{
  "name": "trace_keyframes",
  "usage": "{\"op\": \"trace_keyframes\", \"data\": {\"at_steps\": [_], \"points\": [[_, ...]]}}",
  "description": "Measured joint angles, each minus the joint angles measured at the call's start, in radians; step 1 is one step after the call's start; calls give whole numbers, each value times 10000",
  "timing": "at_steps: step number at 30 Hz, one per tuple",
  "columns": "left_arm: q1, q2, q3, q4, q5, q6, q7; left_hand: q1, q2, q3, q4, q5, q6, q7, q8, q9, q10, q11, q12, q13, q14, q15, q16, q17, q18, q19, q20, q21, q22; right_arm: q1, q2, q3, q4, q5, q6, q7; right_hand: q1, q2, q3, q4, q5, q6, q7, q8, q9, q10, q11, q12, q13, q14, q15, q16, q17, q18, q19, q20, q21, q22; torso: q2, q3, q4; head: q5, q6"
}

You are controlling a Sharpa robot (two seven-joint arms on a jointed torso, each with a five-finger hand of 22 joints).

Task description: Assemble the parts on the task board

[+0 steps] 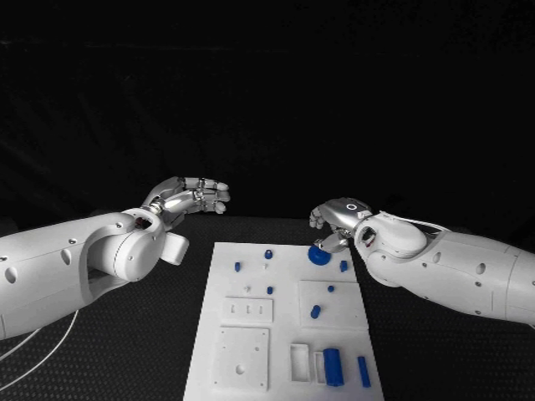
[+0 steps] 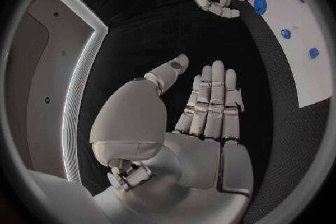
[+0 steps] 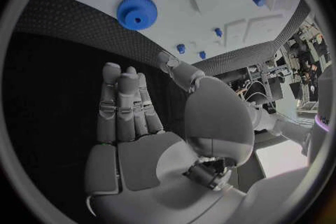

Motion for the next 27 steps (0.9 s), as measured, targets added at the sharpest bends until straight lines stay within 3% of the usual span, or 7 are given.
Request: {"op": "trace_keyframes", "data": {"at_steps": [11, 14, 16, 18, 21, 24, 27], "points": [[-2, -1, -2, -15, -1, 4, 0, 0, 0, 0, 0, -41, 0, 0, 0, 9, 0, 0, 0, -1, 0, 0, 0, 0, 0, 0, 0, 0, -1, -315, 157, -7, -712, 94, 648, 68, -394, 2, -607, -215, 0, -502, -75, -134, -59, -683, 185, -197, -245, -416, 166, 0, -50, 2, -324, 136, -107, -1, 0, 9, -9, -324, -26], [-3, -3, -2, -14, -1, 5, 0, 0, 0, 0, 0, -40, 0, 0, 0, 8, 0, 0, 0, 0, 0, 0, 0, -1, 0, 0, 0, 0, 7, -404, 182, -12, -795, 115, 747, 92, -531, 16, -959, -312, 0, -605, -29, -139, -58, -234, 11, 189, -92, -519, 91, 51, -51, 5, -377, 150, -107, -1, 6, 6, 1, -359, -52], [-3, -3, -2, -14, -1, 5, 0, 0, 0, 0, 0, -41, 0, 0, 0, 8, 0, 0, 0, 8, 0, 0, 0, -1, 0, 0, 0, 0, 7, -434, 181, -18, -796, 122, 789, 108, -583, -14, -1303, -403, 0, -803, -87, -215, -71, 607, -212, 829, 238, -594, -104, 82, -51, 8, -450, 153, -107, -2, 5, 3, 6, -365, -68], [-3, -3, -3, -14, -1, 6, 0, 0, 0, 0, 0, -41, 0, 0, 0, 8, 0, 0, 0, 9, 0, 0, 0, -1, 0, 0, 0, 0, 7, -438, 173, -18, -780, 129, 833, 130, -511, 58, -1791, -366, 0, -924, -204, -211, -38, 611, -477, 2394, 1284, -653, -447, 219, -28, 198, -453, 154, -109, -2, 6, 3, 12, -370, -86], [-4, 7, -3, -29, -1, 7, 0, 0, 0, 0, 0, -40, 0, 0, 0, 10, 0, 0, 0, 9, 0, 0, 0, -1, 0, 0, 0, 0, 7, -434, 173, -12, -765, 140, 898, 163, -486, 25, -2087, -151, -78, -947, -314, -26, 75, -683, -830, 6261, 4169, -649, -656, 676, 194, 317, -339, 39, 156, -2, 7, 0, 19, -370, -102], [-6, 13, -3, -34, -1, 8, 0, 0, 0, 0, 0, -41, 0, 0, 0, 17, 0, 0, 0, 8, 0, 0, 0, -2, 1, 0, 0, 0, 7, -432, 200, -11, -788, 152, 984, 187, -427, 31, -1937, 23, -78, -880, -333, 77, 107, -1665, -829, 8791, 6010, -690, -770, 1018, 371, 285, -265, -34, 403, -3, 7, -2, 26, -367, -112], [-6, 19, -3, -33, -1, 10, 0, 0, 0, 0, 0, -40, 0, 0, -38, 16, 0, 0, 0, 8, 0, 0, 0, -2, 0, 0, 0, 0, 6, -435, 261, -10, -872, 171, 1034, 223, -387, 70, -1802, 154, -78, -846, -366, 155, 121, -1684, -813, 10037, 6802, -613, -844, 1453, 639, 151, -130, -167, 746, -3, 10, -3, 33, -367, -125]]}}
